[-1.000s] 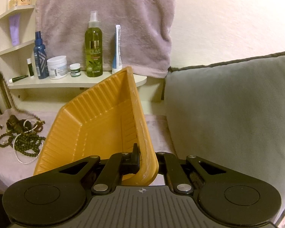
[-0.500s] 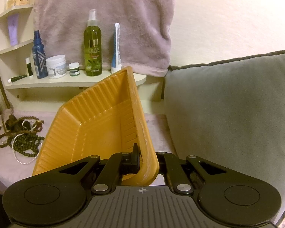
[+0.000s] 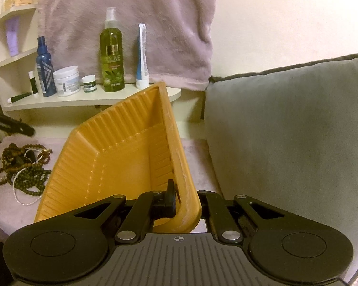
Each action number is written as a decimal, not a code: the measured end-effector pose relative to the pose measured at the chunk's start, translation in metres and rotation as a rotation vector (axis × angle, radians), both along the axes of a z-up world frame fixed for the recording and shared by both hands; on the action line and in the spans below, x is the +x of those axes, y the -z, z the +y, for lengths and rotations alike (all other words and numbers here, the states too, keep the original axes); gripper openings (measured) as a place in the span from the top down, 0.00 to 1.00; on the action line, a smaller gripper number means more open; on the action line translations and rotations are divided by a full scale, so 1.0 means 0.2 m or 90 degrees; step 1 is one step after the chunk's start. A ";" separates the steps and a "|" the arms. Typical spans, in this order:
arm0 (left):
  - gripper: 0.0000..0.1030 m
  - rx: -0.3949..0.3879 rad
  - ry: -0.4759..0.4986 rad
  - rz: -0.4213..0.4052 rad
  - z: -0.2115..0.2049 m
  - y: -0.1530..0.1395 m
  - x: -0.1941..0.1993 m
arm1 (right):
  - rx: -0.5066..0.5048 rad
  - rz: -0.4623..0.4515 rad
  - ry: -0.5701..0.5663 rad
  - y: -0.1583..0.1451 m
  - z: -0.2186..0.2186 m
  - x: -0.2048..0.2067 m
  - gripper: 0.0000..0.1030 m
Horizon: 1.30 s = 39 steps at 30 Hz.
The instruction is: Organize jewelry
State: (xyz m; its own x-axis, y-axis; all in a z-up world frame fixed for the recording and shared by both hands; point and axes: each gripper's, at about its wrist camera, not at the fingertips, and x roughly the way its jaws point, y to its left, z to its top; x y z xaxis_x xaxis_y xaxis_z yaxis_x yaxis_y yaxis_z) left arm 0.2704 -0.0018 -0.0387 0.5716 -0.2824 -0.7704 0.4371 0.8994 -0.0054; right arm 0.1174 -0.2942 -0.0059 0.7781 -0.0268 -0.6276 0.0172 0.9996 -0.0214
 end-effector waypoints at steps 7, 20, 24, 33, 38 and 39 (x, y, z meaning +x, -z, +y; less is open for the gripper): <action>0.79 0.061 0.050 0.039 -0.08 0.18 0.11 | 0.011 0.002 0.003 0.00 -0.01 0.01 0.94; 0.94 0.086 0.063 0.025 -0.07 0.19 0.10 | 0.018 0.006 0.002 0.00 -0.02 0.00 0.94; 0.94 0.054 0.047 -0.006 -0.03 0.07 0.06 | 0.013 0.003 0.001 0.00 -0.01 0.00 0.94; 0.94 -0.001 0.041 -0.078 0.02 -0.26 -0.05 | 0.013 -0.005 0.012 0.00 0.01 -0.01 0.94; 0.94 -0.038 0.057 -0.090 -0.03 -0.39 -0.11 | 0.018 -0.006 0.013 -0.01 0.01 -0.02 0.94; 0.94 -0.047 0.063 -0.089 -0.04 -0.41 -0.12 | 0.019 -0.008 0.013 -0.01 0.01 -0.03 0.94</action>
